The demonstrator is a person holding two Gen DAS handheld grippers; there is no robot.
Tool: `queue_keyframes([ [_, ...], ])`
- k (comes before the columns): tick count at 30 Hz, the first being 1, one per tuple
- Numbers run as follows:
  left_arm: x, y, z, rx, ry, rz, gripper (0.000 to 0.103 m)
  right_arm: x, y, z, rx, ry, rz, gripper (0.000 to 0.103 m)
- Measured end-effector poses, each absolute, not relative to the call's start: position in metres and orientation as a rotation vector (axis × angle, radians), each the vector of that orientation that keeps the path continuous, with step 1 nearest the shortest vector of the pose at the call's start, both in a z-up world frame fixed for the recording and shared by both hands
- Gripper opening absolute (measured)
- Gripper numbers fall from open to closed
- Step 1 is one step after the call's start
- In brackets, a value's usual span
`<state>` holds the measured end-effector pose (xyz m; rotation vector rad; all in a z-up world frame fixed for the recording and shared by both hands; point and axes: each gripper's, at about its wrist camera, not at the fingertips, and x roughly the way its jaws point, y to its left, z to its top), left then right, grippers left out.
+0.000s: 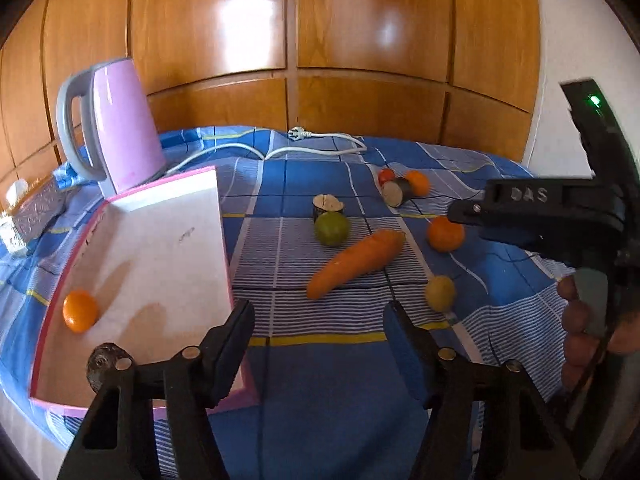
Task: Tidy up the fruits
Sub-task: 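Withdraw both tools from the tray back toward the remaining produce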
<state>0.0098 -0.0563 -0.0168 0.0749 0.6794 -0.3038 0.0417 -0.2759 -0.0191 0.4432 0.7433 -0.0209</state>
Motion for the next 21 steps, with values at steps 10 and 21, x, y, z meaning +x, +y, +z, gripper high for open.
queue_keyframes([
  [10,0.014,-0.053,-0.016,0.018,0.695,-0.319,0.056,0.029,-0.287,-0.023,0.473,0.762,-0.054,0.042],
  [21,0.016,-0.057,-0.017,0.011,0.7,-0.347,0.049,0.027,-0.289,-0.026,0.493,0.774,-0.007,0.03],
])
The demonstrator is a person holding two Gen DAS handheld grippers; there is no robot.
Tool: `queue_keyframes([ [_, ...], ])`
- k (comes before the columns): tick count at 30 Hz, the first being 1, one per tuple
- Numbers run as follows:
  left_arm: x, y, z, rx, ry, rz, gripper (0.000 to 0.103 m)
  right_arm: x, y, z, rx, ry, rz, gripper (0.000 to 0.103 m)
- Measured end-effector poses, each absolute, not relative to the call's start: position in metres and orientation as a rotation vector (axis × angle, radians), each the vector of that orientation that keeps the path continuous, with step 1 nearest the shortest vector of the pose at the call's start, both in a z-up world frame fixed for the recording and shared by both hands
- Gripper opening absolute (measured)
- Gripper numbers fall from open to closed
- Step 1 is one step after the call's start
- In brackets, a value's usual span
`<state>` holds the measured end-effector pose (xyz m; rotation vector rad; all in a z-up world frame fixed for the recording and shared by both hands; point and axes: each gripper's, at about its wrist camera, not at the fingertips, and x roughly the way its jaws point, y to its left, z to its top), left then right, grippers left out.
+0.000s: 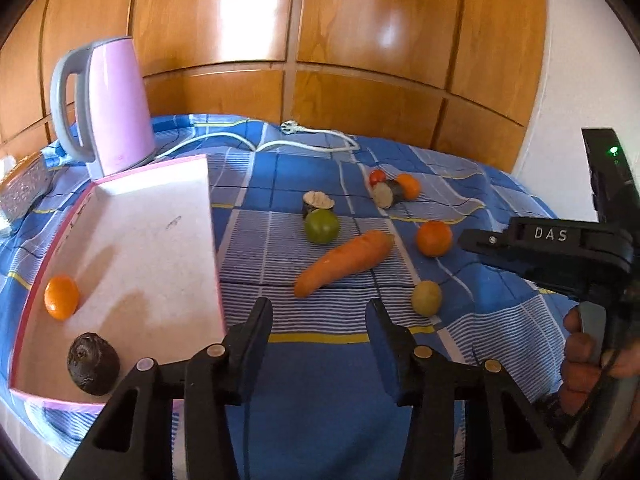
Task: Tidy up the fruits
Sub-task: 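Withdraw both tools from the tray back toward the remaining produce, then grasp the carrot with the left tool while the right tool grasps the yellow-brown fruit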
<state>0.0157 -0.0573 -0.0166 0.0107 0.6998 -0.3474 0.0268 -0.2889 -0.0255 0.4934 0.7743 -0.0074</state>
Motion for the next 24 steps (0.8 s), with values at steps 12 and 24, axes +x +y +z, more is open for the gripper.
queue_keyframes([
  [12,0.023,-0.027,-0.011,-0.143,0.663,-0.269,0.06,0.038,-0.243,-0.04,0.284,0.906,0.136,0.03],
  [24,0.023,-0.036,-0.013,-0.131,0.691,-0.318,0.071,0.044,-0.236,-0.053,0.25,0.97,0.136,0.027],
])
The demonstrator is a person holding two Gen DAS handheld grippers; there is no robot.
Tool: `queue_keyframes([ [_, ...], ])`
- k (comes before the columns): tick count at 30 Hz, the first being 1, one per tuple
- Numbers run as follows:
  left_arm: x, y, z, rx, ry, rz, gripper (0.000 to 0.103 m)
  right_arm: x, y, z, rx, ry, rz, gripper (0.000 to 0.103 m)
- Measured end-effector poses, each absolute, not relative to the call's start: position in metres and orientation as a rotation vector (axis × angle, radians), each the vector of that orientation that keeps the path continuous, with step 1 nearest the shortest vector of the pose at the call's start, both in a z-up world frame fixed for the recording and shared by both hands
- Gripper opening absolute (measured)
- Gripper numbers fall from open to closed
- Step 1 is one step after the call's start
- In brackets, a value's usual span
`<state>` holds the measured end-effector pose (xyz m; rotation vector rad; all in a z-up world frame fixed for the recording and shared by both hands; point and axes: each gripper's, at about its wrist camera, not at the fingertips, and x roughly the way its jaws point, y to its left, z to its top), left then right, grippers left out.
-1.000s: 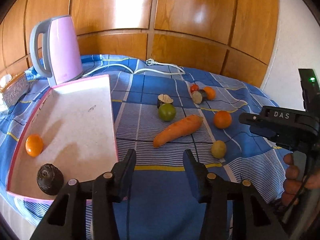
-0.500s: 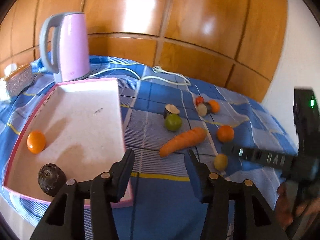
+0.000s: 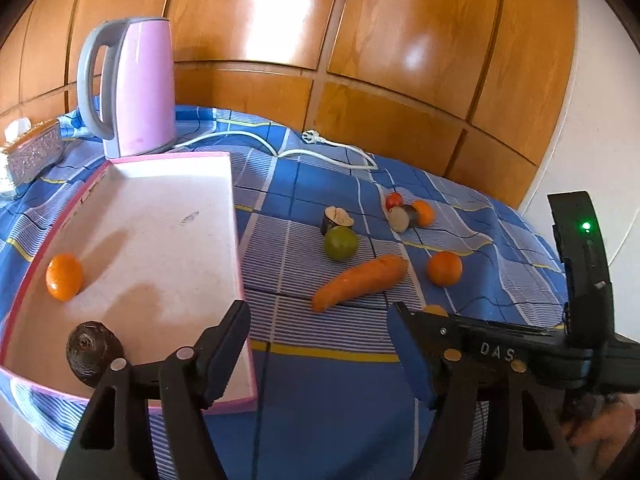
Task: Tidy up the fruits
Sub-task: 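Grasp the carrot with the left tool while the right tool grasps the yellow-brown fruit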
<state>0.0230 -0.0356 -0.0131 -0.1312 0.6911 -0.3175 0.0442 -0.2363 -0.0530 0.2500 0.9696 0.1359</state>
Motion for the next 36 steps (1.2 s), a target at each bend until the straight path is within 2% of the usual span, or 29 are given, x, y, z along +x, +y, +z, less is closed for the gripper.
queue_keyframes([
  [9,0.03,-0.036,-0.011,-0.131,0.712,-0.302,0.07,0.046,-0.241,-0.051,0.282,0.947,0.138,0.028],
  [18,0.044,-0.061,-0.013,0.001,0.723,-0.344,0.061,0.048,-0.247,-0.05,0.26,0.922,0.05,0.026],
  [36,0.094,-0.113,-0.027,0.118,0.776,-0.455,0.06,0.051,-0.28,-0.053,0.394,0.9,-0.023,0.026],
])
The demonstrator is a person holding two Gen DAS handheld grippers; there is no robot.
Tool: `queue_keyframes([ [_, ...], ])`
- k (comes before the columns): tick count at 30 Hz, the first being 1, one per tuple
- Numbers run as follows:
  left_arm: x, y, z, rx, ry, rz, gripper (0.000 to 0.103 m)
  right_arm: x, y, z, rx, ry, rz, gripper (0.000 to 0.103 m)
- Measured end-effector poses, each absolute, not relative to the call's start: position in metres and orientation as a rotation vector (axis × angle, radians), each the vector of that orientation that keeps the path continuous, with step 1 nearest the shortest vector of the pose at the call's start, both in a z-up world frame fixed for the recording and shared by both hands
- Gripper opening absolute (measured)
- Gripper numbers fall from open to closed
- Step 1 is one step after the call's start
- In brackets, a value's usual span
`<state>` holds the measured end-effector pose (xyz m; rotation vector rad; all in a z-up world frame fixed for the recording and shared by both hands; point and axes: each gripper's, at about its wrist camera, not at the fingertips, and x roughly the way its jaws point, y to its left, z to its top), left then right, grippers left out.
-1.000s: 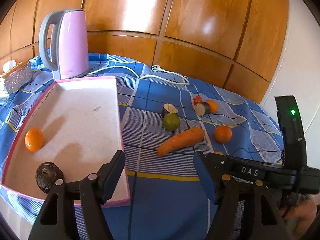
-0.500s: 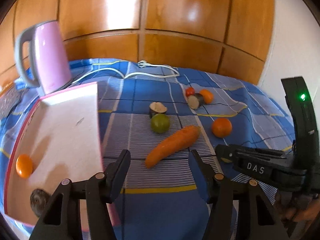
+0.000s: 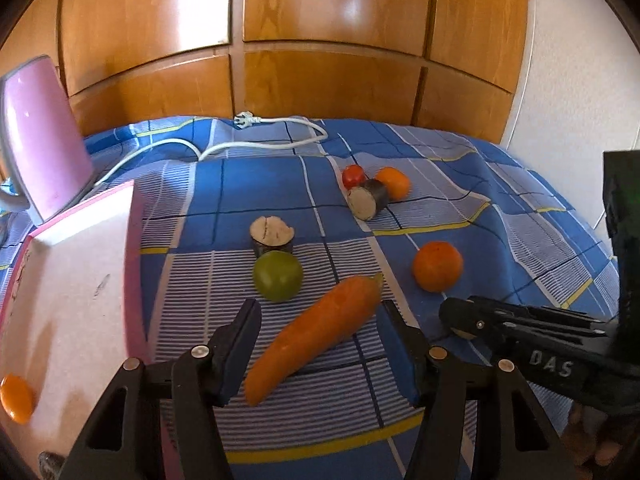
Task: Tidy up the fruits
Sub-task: 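Grasp the carrot with the left tool while the right tool grasps the yellow-brown fruit, then lift the carrot with the left tool while the right tool carries its fruit toward the tray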
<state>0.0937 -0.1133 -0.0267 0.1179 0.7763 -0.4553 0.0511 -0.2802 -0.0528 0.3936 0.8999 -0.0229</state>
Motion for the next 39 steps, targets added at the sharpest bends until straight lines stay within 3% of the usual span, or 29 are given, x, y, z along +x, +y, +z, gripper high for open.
queue_keyframes([
  [13,0.112,-0.133,-0.05,0.211,0.82,-0.434,0.056,0.054,-0.282,-0.053,0.398,0.9,-0.021,0.026],
  [15,0.111,-0.131,-0.05,0.206,0.815,-0.419,0.046,0.054,-0.28,-0.053,0.378,0.9,-0.025,0.027],
  [16,0.111,-0.13,-0.05,0.205,0.812,-0.416,0.036,0.054,-0.279,-0.053,0.374,0.899,-0.025,0.027],
  [19,0.109,-0.128,-0.05,0.196,0.807,-0.405,0.032,0.054,-0.277,-0.053,0.359,0.899,-0.025,0.029],
  [39,0.096,-0.095,-0.044,-0.058,0.896,-0.444,0.028,0.048,-0.265,-0.053,0.292,0.887,-0.047,0.033],
])
